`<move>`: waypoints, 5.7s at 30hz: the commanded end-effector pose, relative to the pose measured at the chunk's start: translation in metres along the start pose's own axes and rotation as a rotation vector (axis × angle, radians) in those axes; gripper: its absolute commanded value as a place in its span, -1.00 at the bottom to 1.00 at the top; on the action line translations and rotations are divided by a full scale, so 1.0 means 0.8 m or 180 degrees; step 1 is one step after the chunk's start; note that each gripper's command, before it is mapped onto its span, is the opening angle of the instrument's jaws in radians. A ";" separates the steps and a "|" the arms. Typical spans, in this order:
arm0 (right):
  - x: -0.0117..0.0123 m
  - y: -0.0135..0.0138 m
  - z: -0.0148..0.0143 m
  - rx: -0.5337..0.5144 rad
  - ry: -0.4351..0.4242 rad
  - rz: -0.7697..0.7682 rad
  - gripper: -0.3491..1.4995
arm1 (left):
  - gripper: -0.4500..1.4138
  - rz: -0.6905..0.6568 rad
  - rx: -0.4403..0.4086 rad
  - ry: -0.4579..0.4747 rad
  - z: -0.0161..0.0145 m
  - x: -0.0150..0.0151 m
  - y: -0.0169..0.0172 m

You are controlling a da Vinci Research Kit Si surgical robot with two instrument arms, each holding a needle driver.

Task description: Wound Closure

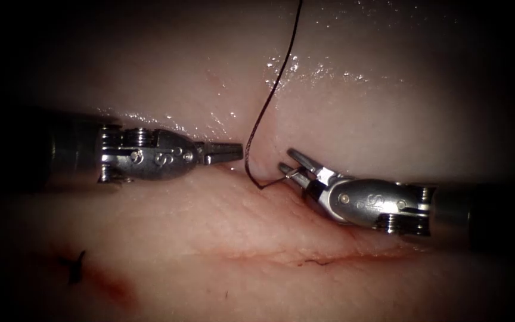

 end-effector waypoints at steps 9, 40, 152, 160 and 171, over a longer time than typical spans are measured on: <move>0.0019 0.0014 0.0009 -0.0110 0.0077 0.0130 -1.00 | -1.00 0.0047 -0.0053 0.0109 0.0041 0.0027 0.0032; 0.0069 0.0055 0.0001 -0.0385 0.0225 0.0142 -1.00 | -1.00 0.0065 -0.0419 -0.0281 0.0075 -0.0066 0.0113; 0.0212 -0.0098 0.0074 -0.0003 0.0087 0.3704 -1.00 | -1.00 -0.0022 -0.0583 -0.0323 0.0068 -0.0082 0.0101; 0.0198 -0.0078 0.0067 -0.0048 0.0116 0.3940 -1.00 | -1.00 -0.0021 -0.0587 -0.0321 0.0067 -0.0082 0.0101; 0.0161 -0.0017 0.0063 0.0145 0.0785 0.4118 0.76 | -1.00 0.0099 -0.0592 -0.0201 0.0049 -0.0074 0.0091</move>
